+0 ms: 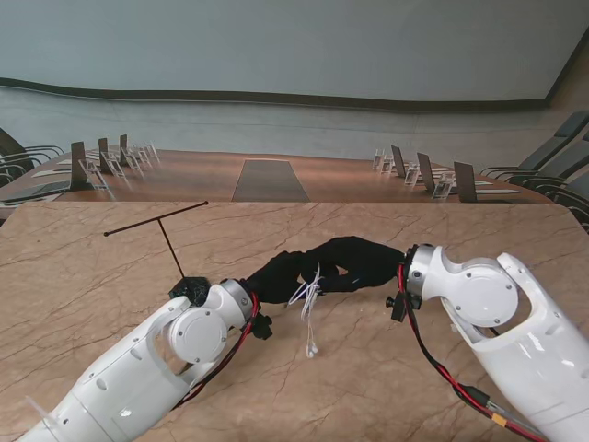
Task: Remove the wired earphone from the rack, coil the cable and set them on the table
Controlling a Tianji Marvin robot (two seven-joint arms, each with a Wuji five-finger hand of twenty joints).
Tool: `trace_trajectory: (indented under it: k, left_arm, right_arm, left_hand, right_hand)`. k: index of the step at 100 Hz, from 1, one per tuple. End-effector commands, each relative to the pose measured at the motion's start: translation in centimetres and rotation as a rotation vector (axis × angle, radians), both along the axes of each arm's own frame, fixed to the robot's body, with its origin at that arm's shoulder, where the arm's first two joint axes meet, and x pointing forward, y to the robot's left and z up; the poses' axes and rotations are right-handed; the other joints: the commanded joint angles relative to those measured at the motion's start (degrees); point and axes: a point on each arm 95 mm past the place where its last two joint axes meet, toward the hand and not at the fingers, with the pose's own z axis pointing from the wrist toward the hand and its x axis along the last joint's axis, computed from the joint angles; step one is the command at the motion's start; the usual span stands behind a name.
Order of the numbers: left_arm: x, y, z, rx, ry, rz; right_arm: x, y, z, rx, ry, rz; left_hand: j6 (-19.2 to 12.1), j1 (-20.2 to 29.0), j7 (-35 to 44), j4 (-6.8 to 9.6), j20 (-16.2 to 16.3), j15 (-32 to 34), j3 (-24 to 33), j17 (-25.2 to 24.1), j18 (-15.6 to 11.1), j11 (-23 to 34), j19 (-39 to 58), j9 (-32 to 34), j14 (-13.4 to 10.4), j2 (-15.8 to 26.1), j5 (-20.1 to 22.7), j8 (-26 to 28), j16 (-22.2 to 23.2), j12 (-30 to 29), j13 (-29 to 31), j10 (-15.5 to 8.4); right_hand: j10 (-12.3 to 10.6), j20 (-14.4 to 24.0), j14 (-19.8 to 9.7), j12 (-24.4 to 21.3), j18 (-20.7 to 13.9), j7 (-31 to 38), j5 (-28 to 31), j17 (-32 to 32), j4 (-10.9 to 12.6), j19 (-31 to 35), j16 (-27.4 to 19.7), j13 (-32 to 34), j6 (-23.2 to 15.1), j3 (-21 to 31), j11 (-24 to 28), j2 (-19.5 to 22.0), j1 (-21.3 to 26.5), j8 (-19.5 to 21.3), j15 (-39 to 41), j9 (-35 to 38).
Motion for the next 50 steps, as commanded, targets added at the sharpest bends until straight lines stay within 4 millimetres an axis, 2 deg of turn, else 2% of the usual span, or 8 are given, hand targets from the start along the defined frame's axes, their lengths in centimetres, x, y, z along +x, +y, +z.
trace_trajectory:
  k: [1, 6, 9, 14, 21, 33, 39, 50]
  left_arm:
    - [-0.2, 0.0, 0.13, 0.008, -0.018, -0.003]
    - [-0.21, 0.17, 0.23, 0.023, -0.021, -0.004]
    - [-0.14, 0.28, 0.26, 0.03, -0.025, -0.008]
    - [-0.1, 0.4, 0.34, 0.036, -0.026, -0.014]
    - [-0.02, 0.56, 0.43, 0.043, -0.023, -0.019]
    - [0.0, 0.65, 0.49, 0.051, -0.016, -0.014]
    - [-0.01, 0.66, 0.49, 0.055, -0.012, -0.008]
    - [-0.07, 0.63, 0.55, 0.058, 0.004, 0.008]
  right_arm:
    - [-0.24, 0.12, -0.23, -0.008, 0.006, 0.004]
    - [-0.27, 0.07, -0.29, -0.011, 0.007, 0.004]
    - [-0.29, 0.05, -0.34, -0.012, 0.008, 0.002]
    - [-0.29, -0.01, -0.41, -0.015, 0.012, 0.0]
    - [-0.29, -0.08, -0.47, -0.017, 0.013, -0.002]
    - [-0.29, -0.12, -0.47, -0.018, 0.014, -0.002]
    - [-0.26, -0.12, -0.46, -0.018, 0.013, 0.0]
    - [-0.21, -0.14, -0.42, -0.018, 0.01, 0.003]
  left_hand:
    - [-2.86, 0.3, -1.22, -1.9, 2.17, 5.75, 1.74, 0.68, 0.1, 7.21, 3.6, 3.11, 0.09, -2.62, 2.28, -1.03, 5.01, 5.28, 3.42, -2.5]
    - [-2.77, 0.42, -1.53, -2.04, 2.93, 9.41, 1.64, 0.88, 0.2, 12.1, 5.04, 6.06, 0.64, -2.7, 2.71, -1.52, 7.42, 6.06, 5.74, -3.1]
    - [-2.72, 0.37, -1.53, -2.14, 3.62, 11.94, 1.73, 2.01, 0.95, 15.93, 6.63, 9.94, 1.62, -2.87, 3.02, -1.82, 8.45, 3.97, 9.66, -3.49]
    - [-2.65, 0.51, -1.46, -2.08, 3.96, 14.13, 1.95, 2.66, 1.14, 17.6, 7.87, 13.33, 2.59, -2.68, 2.97, -1.8, 8.91, 2.87, 12.45, -3.55]
    - [-1.89, 1.16, -1.3, -1.88, 4.4, 18.1, 1.6, 3.65, 1.31, 20.75, 10.73, 20.08, 4.69, -1.58, 2.04, -0.85, 8.14, -2.62, 18.74, -4.04]
    - [4.64, 2.58, -0.19, -2.13, 3.52, 17.06, 2.4, 4.89, 1.7, 14.65, 12.45, 24.93, 7.15, -0.16, 0.63, 0.38, 3.34, -9.67, 24.11, -5.06]
    - [6.7, 3.41, 0.79, -2.48, 2.79, 14.07, 1.58, 4.76, 1.75, 8.86, 12.22, 24.6, 7.43, 0.7, -0.94, 1.88, 0.87, -12.86, 24.52, -4.63]
    - [9.23, 4.9, 3.36, -2.81, 2.2, 12.36, -0.69, 5.93, 2.79, 3.4, 12.85, 24.17, 8.26, 2.55, -5.11, 6.36, -1.09, -15.53, 25.4, -3.34]
  right_hand:
    - [5.21, -0.63, 5.84, -0.46, -3.79, 9.59, 7.74, -0.08, 6.03, -0.59, -0.35, 1.36, -7.38, 7.08, 2.06, 2.7, 3.63, 5.8, 3.93, 1.62]
    - [5.22, -0.65, 5.78, -0.44, -3.83, 9.56, 7.74, -0.04, 6.08, -0.58, -0.37, 1.36, -7.46, 7.11, 2.17, 2.59, 3.62, 5.81, 3.94, 1.57]
    - [5.27, -0.66, 5.84, -0.48, -3.8, 9.54, 7.75, -0.02, 6.13, -0.57, -0.38, 1.36, -7.47, 7.18, 2.16, 2.55, 3.67, 5.8, 3.95, 1.61]
    - [5.3, -0.67, 5.88, -0.51, -3.81, 9.48, 7.67, -0.22, 6.12, -0.61, -0.39, 1.25, -7.45, 7.15, 2.14, 2.64, 3.57, 5.79, 3.92, 1.45]
    - [5.36, -0.67, 5.89, -0.53, -3.81, 9.48, 7.67, -0.15, 6.18, -0.56, -0.4, 1.24, -7.44, 7.22, 2.22, 2.48, 3.59, 5.81, 3.93, 1.51]
    - [5.4, -0.67, 5.89, -0.6, -3.78, 9.46, 7.72, -0.15, 6.22, -0.54, -0.39, 1.29, -7.36, 7.26, 2.24, 2.51, 3.52, 5.8, 3.99, 1.52]
    - [5.39, -0.68, 5.89, -0.63, -3.73, 9.45, 7.7, -0.12, 6.27, -0.54, -0.39, 1.33, -7.35, 7.31, 2.26, 2.43, 3.55, 5.8, 4.01, 1.54]
    - [5.41, -0.69, 5.92, -0.65, -3.67, 9.44, 7.7, -0.07, 6.36, -0.52, -0.39, 1.37, -7.34, 7.38, 2.31, 2.45, 3.55, 5.8, 4.03, 1.6]
